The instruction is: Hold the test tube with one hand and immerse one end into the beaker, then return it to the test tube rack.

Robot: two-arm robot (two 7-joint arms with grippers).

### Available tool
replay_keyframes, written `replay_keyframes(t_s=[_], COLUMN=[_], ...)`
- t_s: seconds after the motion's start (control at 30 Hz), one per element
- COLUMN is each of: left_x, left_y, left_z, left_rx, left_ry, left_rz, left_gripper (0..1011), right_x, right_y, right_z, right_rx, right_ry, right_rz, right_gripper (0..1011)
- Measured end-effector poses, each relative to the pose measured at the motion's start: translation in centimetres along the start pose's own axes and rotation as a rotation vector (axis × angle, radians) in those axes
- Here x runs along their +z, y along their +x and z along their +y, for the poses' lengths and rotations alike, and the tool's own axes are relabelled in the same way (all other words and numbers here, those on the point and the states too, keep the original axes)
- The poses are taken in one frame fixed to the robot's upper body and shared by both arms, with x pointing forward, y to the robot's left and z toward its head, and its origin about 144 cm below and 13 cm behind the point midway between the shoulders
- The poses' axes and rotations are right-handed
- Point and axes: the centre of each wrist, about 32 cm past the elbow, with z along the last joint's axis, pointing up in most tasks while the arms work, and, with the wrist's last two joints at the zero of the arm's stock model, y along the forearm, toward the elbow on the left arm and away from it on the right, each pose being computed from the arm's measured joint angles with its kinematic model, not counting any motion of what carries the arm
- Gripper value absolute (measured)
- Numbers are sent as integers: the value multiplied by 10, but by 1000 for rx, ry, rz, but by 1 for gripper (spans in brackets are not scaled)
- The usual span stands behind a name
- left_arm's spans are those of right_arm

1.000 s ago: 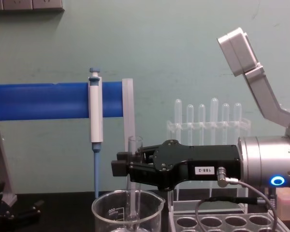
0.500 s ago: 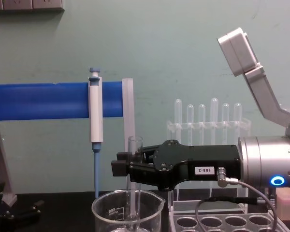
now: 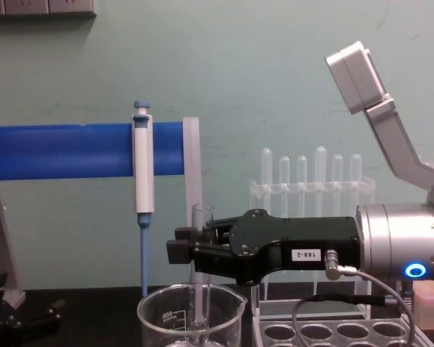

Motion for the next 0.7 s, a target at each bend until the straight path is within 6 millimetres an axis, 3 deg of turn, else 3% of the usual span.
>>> replay_keyframes(t_s=[0.7], left_x=[0], left_y=[0], left_z=[0], left_rx=[0], left_ry=[0], left_rz=[0], left_gripper=[1000], right_x=[0], right_y=[0], right_z=[0], right_rx=[0], right_ry=[0], right_rz=[0], right_gripper=[227])
